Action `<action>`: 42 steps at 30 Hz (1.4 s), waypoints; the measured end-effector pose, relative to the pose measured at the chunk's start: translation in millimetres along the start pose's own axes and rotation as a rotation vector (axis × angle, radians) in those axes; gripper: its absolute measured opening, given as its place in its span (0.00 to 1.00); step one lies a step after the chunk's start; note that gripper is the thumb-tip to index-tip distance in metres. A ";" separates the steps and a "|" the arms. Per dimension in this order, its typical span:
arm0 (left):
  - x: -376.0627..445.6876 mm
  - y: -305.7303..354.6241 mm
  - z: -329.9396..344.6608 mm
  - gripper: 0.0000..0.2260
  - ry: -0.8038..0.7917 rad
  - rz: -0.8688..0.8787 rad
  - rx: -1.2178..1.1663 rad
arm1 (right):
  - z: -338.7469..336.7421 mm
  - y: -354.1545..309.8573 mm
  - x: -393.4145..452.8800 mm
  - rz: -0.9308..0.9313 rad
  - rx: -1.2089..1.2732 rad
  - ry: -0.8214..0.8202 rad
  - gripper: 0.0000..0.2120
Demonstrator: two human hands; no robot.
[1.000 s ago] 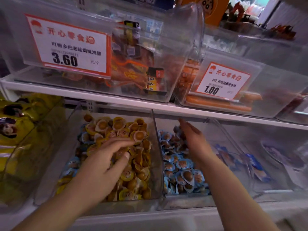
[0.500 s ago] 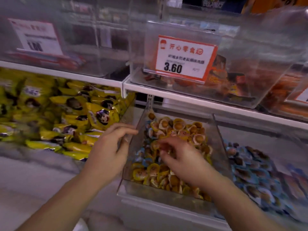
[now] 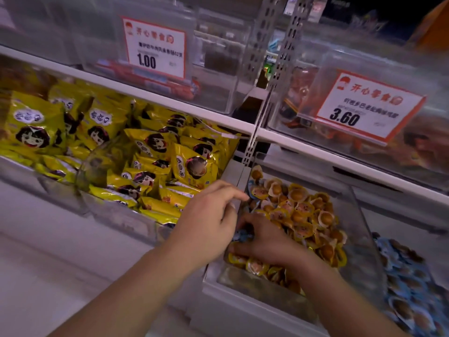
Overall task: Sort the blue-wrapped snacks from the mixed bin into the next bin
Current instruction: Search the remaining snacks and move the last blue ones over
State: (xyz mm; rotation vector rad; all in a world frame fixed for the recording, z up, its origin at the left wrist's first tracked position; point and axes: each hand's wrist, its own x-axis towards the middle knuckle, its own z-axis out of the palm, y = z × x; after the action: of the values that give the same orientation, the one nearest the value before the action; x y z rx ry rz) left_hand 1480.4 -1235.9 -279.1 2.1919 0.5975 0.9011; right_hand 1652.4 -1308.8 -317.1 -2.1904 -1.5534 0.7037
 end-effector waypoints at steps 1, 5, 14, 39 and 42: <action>-0.7 0.8 0.5 0.14 0.001 0.004 -0.002 | -0.2 0.0 -1.4 0.004 0.009 -0.014 0.17; -4.1 2.1 2.9 0.15 -0.016 0.024 0.004 | -5.2 -7.2 -2.7 0.045 0.031 -0.121 0.24; 0.8 9.0 13.4 0.13 0.126 -0.055 -0.132 | -1.7 -19.6 -21.1 0.177 0.595 0.082 0.18; -2.3 64.3 43.9 0.08 0.065 -0.690 -0.954 | -56.0 -28.3 -62.9 0.106 1.291 0.442 0.08; 0.2 48.6 27.2 0.09 0.156 -0.444 -0.642 | -57.4 -13.7 -60.6 0.248 1.102 0.540 0.06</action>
State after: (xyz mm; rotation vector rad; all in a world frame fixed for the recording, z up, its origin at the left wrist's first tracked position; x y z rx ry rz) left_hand 1508.1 -1279.3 -257.6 1.3575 0.7116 0.8709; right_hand 1659.3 -1362.0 -251.8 -1.4992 -0.4113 0.7041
